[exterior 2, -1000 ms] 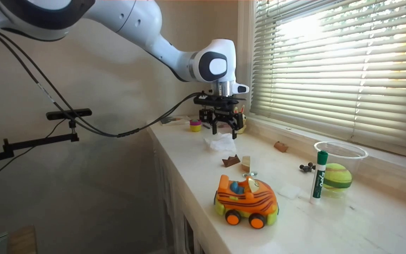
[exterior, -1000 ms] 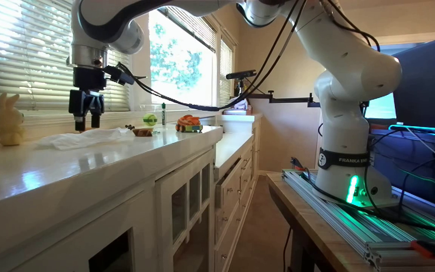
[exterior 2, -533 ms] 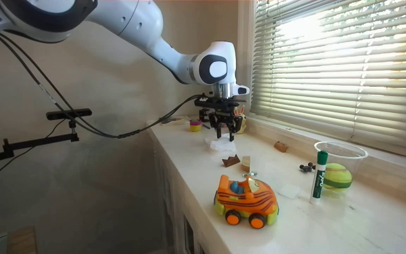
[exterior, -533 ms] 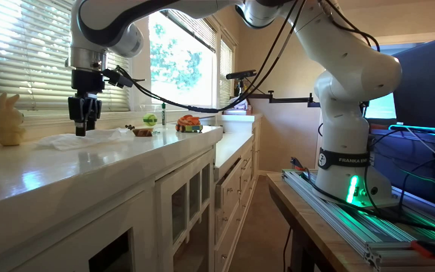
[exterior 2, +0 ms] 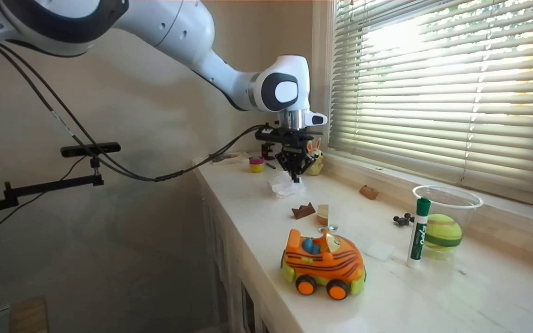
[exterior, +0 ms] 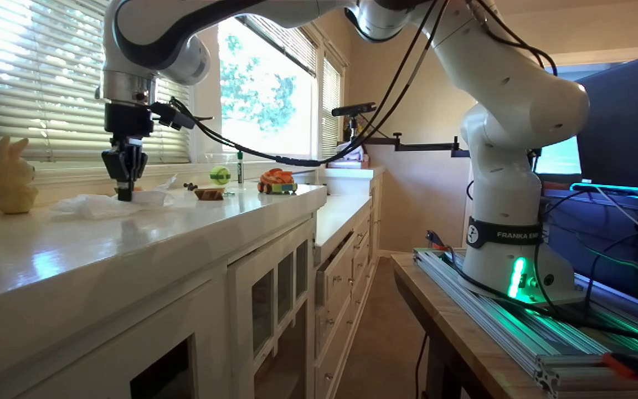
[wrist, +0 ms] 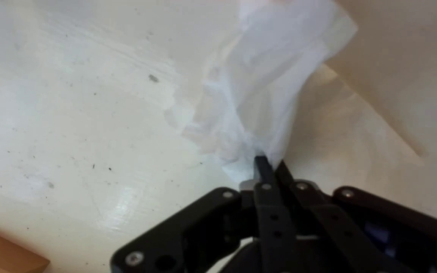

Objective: Use the paper towel to wipe the surface

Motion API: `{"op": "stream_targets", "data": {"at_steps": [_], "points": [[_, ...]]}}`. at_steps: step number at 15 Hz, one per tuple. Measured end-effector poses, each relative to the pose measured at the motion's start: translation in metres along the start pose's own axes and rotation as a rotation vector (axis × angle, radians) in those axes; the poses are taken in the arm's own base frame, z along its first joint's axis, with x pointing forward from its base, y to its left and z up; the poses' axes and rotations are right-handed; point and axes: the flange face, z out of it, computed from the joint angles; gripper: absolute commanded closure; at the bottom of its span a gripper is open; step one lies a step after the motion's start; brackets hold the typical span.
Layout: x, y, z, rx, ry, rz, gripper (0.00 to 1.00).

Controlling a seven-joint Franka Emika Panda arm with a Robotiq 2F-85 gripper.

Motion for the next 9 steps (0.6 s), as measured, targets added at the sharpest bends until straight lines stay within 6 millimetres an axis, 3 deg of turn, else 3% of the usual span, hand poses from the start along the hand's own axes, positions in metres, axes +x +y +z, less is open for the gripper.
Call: {"op": "stream_targets", "data": {"at_steps": [6, 9], "points": [[0.001, -0.003, 0.000, 0.003, 0.002, -0.004, 0.95], [0.004, -0.010, -0.010, 0.001, 0.027, -0.014, 0.96]]}}
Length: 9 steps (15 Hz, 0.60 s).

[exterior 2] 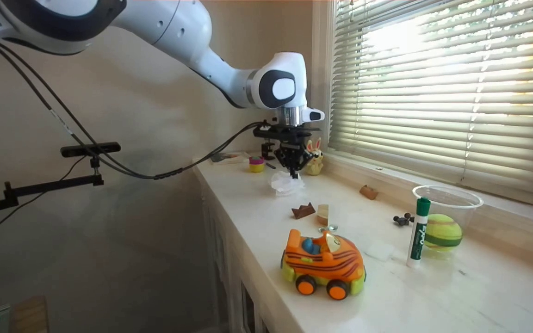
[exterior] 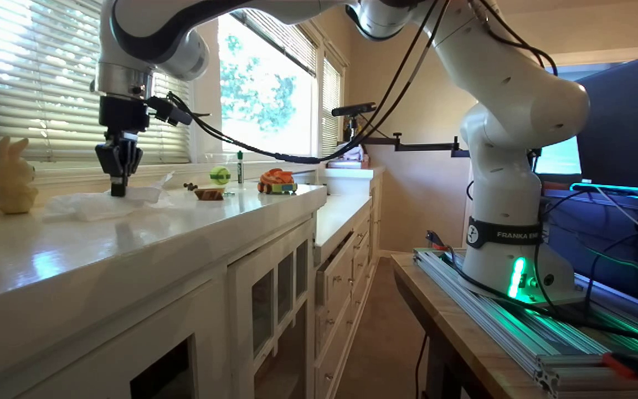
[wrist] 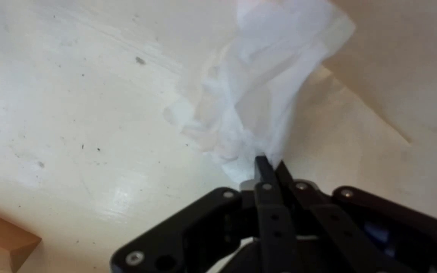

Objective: Use the paper towel to wipe the surface

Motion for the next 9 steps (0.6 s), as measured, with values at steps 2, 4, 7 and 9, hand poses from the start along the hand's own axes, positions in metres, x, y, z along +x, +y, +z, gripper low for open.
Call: {"op": "stream_targets", "data": {"at_steps": [2, 4, 7, 9], "points": [[0.003, -0.007, -0.011, -0.001, 0.021, -0.010, 0.96], [0.005, -0.015, -0.016, 0.001, 0.032, -0.021, 0.96], [0.007, -0.027, -0.009, 0.014, 0.035, -0.042, 0.96], [0.008, -0.036, 0.002, 0.025, 0.034, -0.060, 0.96]]}}
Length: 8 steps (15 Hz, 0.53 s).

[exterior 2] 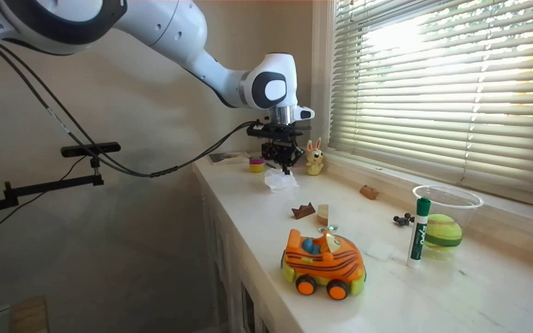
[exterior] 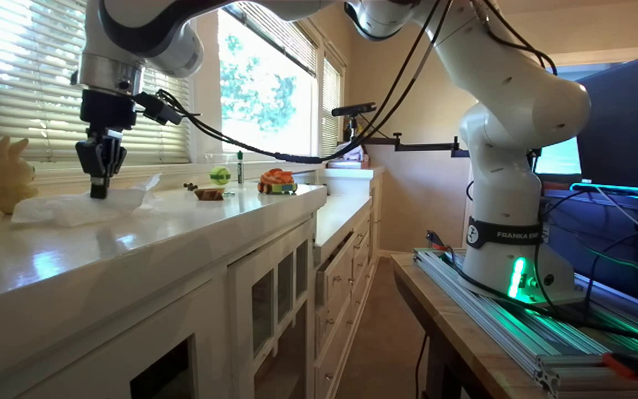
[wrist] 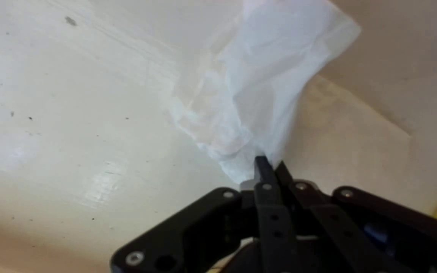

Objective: Use the paper towel to wipe the surface

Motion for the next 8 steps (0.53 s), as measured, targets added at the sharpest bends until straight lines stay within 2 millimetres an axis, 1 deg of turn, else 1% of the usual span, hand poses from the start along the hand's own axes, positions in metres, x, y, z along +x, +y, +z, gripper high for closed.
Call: {"op": "stream_targets", "data": {"at_steps": [2, 4, 8], "points": [[0.001, -0.008, 0.013, 0.012, -0.004, -0.018, 0.96], [-0.001, -0.011, 0.027, 0.019, -0.019, -0.021, 0.95], [-0.003, 0.001, 0.027, 0.015, -0.015, 0.010, 0.96]]}}
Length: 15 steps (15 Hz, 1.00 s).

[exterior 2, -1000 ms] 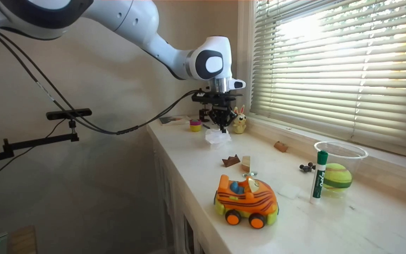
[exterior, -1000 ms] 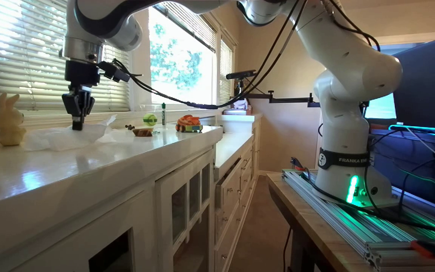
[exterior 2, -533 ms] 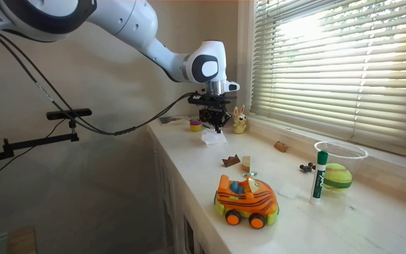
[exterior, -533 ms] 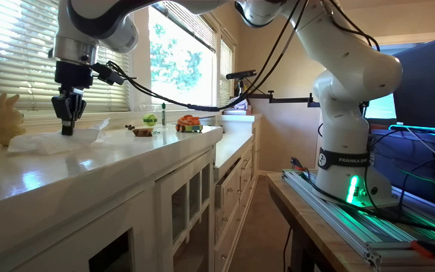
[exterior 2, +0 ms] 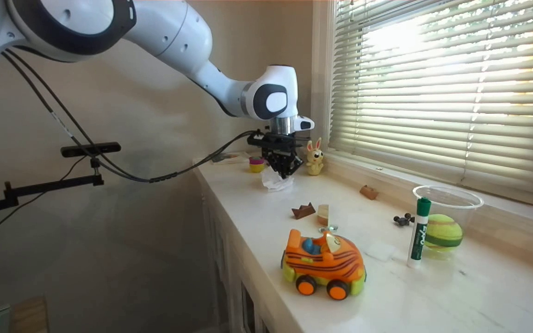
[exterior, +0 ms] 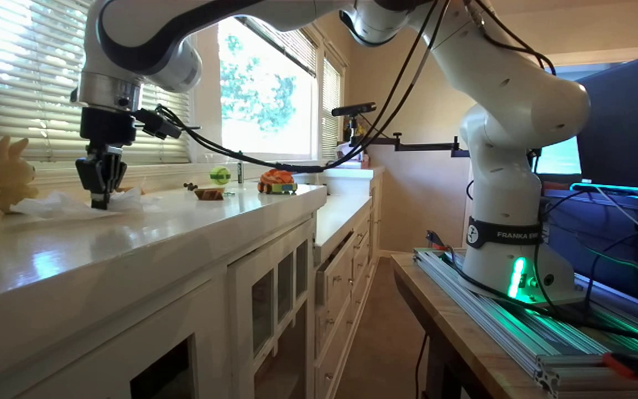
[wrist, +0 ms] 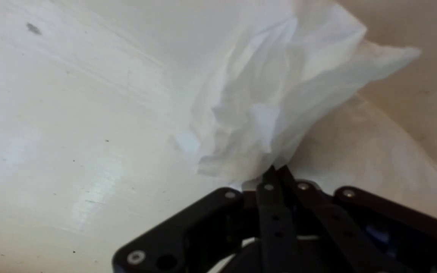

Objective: Use the paper towel to wipe the surface

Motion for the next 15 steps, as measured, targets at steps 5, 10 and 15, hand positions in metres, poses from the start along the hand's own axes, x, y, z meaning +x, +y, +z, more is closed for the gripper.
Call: {"op": "stream_targets", "data": {"at_steps": [5, 10, 15], "points": [[-0.011, 0.019, -0.002, -0.012, 0.015, 0.078, 0.96], [-0.040, 0.032, -0.007, -0.032, 0.027, 0.201, 0.95], [-0.082, 0.042, -0.015, -0.050, 0.023, 0.325, 0.96]]}}
